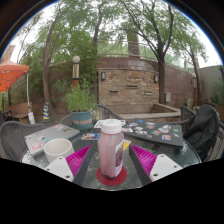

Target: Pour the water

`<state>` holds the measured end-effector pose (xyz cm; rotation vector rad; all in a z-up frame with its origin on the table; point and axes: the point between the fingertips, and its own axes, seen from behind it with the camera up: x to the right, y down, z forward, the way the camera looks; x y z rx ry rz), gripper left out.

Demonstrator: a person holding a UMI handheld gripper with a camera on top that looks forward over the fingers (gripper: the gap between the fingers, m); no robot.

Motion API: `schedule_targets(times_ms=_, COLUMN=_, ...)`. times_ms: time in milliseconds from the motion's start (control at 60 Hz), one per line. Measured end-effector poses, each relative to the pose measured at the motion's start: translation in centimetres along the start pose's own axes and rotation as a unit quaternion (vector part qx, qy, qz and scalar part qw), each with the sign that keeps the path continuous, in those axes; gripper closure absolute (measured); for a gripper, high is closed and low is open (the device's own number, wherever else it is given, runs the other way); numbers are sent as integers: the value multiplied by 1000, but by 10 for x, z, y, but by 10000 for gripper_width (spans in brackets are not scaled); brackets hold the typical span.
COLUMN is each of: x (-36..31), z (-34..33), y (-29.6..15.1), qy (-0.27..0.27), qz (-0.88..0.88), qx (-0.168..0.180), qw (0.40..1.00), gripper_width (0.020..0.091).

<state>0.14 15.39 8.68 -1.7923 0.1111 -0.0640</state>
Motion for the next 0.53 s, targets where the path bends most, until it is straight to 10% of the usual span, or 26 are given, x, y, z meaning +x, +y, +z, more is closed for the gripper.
schedule_targets(times_ms=533, x=-26, z=-253, y=52, qy=-12, qz=-24, qx=1, qw=1000, gripper_width=273)
